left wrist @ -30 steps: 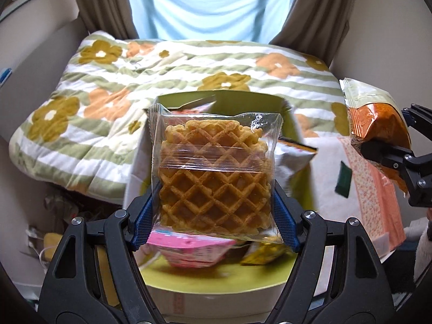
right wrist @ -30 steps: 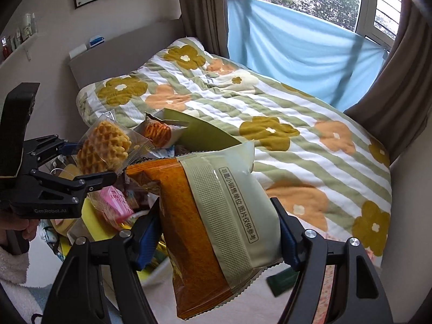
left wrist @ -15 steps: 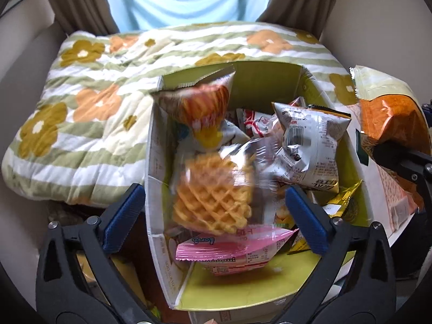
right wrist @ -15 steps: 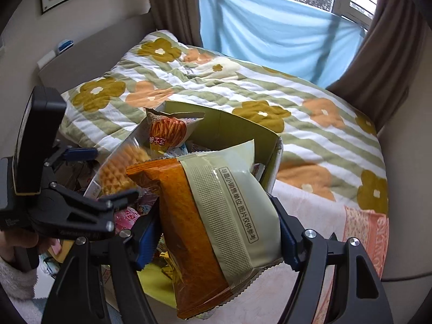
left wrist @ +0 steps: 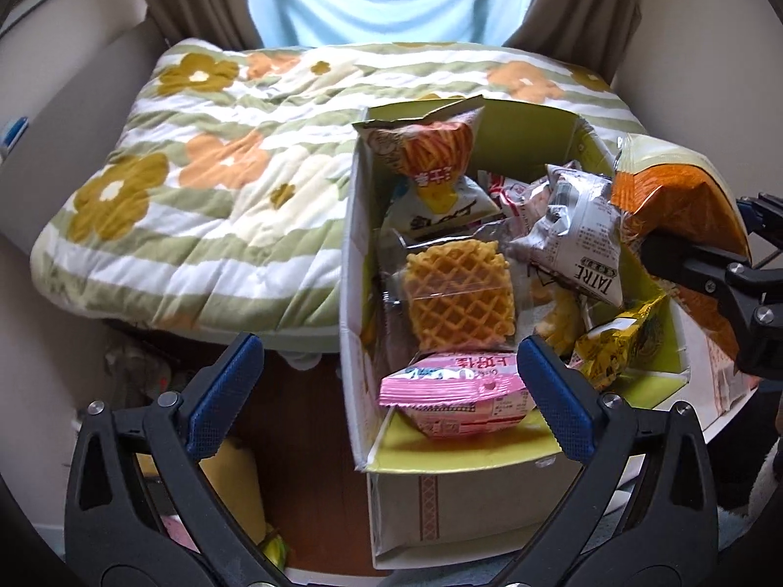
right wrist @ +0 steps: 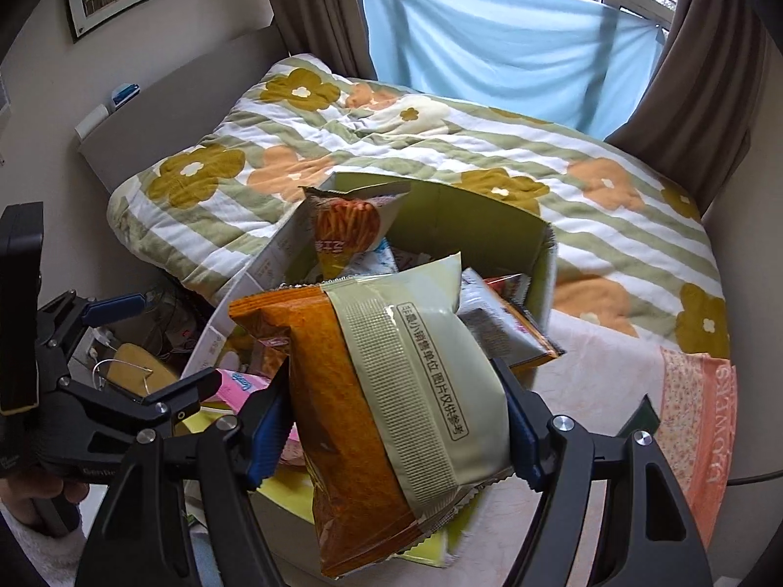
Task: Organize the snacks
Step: 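Carry both packs over the box and open both tools to drop them, then move both tools back over the dark green bar and white pack, then grasp the dark green bar with left tool while right tool grasps the white pack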
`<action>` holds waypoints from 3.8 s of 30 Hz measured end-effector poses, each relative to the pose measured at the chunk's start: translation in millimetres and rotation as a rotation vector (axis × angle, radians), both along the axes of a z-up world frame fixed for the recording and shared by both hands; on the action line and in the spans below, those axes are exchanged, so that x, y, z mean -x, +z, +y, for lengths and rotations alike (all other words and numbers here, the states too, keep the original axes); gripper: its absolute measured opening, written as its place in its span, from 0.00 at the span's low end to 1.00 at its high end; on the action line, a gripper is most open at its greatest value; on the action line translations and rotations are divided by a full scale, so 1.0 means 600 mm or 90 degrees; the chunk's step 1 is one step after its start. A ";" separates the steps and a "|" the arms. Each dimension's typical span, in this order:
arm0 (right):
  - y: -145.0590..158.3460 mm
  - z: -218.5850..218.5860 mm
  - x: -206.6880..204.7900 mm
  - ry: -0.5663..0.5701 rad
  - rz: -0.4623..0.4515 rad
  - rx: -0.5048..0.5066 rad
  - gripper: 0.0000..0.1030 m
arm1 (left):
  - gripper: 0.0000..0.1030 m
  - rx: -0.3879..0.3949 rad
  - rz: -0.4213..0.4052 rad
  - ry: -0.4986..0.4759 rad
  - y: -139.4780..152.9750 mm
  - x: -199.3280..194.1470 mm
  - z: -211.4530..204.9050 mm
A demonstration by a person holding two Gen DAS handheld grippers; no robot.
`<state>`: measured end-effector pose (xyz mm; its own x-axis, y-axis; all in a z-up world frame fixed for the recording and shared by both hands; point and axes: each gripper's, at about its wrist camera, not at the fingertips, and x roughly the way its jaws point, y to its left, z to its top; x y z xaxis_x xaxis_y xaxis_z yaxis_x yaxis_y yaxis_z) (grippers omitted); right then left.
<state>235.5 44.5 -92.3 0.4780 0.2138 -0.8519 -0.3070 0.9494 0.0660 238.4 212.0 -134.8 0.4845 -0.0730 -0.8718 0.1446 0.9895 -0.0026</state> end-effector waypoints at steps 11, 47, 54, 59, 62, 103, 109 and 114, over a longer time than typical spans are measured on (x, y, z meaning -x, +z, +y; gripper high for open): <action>-0.008 -0.011 0.019 -0.018 -0.007 -0.091 1.00 | 1.00 0.006 -0.011 0.037 0.010 0.041 0.036; -0.063 -0.545 0.253 -0.337 0.070 0.008 1.00 | 1.00 0.074 -0.024 -0.273 0.043 -0.020 -0.550; -0.149 -0.580 0.279 -0.345 0.113 0.014 1.00 | 1.00 0.047 0.006 -0.270 -0.039 -0.038 -0.651; -0.206 -0.590 0.288 -0.380 0.149 0.028 1.00 | 1.00 0.022 0.045 -0.279 -0.121 -0.060 -0.689; -0.230 -0.585 0.292 -0.379 0.155 0.058 1.00 | 1.00 0.009 0.065 -0.292 -0.173 -0.074 -0.708; -0.312 -0.587 0.300 -0.342 0.209 0.103 0.81 | 0.40 -0.039 0.106 -0.364 -0.284 -0.131 -0.784; -0.295 -0.587 0.306 -0.355 0.200 0.088 0.75 | 0.40 -0.040 0.108 -0.356 -0.277 -0.127 -0.774; -0.276 -0.594 0.305 -0.366 0.187 0.072 0.74 | 0.40 -0.033 0.094 -0.351 -0.253 -0.115 -0.766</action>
